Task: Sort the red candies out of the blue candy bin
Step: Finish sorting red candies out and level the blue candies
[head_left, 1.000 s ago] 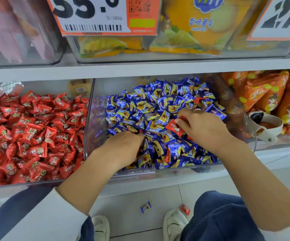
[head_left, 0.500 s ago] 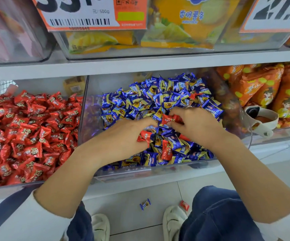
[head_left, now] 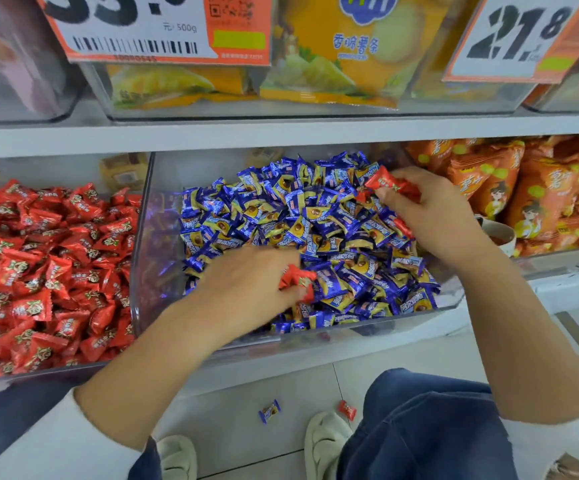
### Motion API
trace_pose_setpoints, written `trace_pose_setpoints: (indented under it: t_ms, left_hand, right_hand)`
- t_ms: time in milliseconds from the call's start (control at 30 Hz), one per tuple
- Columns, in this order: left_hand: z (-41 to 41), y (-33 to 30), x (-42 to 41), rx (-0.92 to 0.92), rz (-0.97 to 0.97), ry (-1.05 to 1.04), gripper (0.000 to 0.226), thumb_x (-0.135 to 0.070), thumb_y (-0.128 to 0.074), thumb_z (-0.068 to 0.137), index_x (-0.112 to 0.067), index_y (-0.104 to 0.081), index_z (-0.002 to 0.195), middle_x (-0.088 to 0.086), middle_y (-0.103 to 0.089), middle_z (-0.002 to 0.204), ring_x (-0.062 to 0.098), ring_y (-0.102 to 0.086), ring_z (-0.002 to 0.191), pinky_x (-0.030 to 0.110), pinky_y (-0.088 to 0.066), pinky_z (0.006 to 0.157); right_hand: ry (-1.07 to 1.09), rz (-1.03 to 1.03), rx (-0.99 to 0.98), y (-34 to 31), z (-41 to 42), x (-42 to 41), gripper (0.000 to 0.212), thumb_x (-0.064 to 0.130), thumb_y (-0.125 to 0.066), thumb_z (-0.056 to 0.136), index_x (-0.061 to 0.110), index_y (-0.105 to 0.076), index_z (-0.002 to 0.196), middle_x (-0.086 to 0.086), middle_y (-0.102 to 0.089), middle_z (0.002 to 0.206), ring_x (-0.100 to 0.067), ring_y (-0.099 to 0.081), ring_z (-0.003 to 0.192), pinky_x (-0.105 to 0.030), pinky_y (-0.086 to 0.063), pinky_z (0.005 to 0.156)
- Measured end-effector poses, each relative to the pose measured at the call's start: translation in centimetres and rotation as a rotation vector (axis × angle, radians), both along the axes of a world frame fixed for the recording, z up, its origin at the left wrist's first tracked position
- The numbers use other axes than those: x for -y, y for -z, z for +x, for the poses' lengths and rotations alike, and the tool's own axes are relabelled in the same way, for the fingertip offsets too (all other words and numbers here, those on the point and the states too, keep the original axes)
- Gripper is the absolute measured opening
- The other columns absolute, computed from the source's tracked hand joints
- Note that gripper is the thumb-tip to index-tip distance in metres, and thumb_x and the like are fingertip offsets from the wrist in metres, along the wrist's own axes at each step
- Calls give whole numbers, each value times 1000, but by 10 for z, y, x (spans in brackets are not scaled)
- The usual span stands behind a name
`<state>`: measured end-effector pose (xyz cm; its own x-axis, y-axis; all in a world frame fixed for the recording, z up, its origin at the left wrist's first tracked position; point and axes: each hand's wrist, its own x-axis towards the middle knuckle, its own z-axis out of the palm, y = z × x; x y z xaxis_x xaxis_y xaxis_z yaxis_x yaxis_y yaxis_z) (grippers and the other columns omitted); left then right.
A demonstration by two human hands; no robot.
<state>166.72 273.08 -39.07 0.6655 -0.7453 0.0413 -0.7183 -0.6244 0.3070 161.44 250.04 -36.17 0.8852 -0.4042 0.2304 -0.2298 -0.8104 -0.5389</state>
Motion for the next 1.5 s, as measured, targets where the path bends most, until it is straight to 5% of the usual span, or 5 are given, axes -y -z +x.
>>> trace_pose_setpoints:
  t_ms: [500, 867, 1100, 1300, 1500]
  left_hand:
    - [61, -26, -197, -231, -353, -426, 62, -65, -63, 74, -17, -66, 113, 0, -61, 125, 15, -52, 119, 22, -32, 96]
    - [86, -30, -259, -486, -782, -696, 39, -59, -53, 76, -35, -66, 104, -10, -66, 115, 11, -57, 113, 41, -38, 106]
    - [78, -30, -206, -337, -687, -559, 15, -17, -55, 92, -24, -67, 97, -3, -68, 98, 16, -61, 98, 25, -43, 92]
    - [54, -35, -119, -302, -450, -360, 34, -46, -47, 94, -17, -64, 102, -3, -62, 96, 16, -54, 92, 26, -38, 80]
    - [53, -22, -83, -75, -68, -464, 57, -42, -37, 97, 3, -38, 131, 22, -56, 119, 35, -58, 103, 40, -47, 80]
  right_hand:
    - [-463, 241, -35, -12, 16, -197, 21, 37, -55, 92, 29, -59, 111, 16, -62, 87, -3, -55, 76, -18, -43, 73]
    - [-673, 159, -207, -27, 76, -261, 36, 30, -47, 98, 41, -48, 132, 2, -64, 121, -12, -61, 106, -29, -44, 96]
    - [-452, 260, -128, -16, 34, -182, 19, 24, -53, 95, 35, -65, 105, 15, -67, 105, -4, -62, 100, -20, -46, 90]
    - [-169, -127, -322, 9, 6, -92, 33, 30, -55, 94, 24, -57, 127, 0, -61, 121, -11, -55, 69, -20, -39, 62]
    - [42, -239, -292, 11, 26, -40, 44, 14, -47, 96, 9, -41, 140, -18, -46, 136, -33, -53, 114, -32, -41, 88]
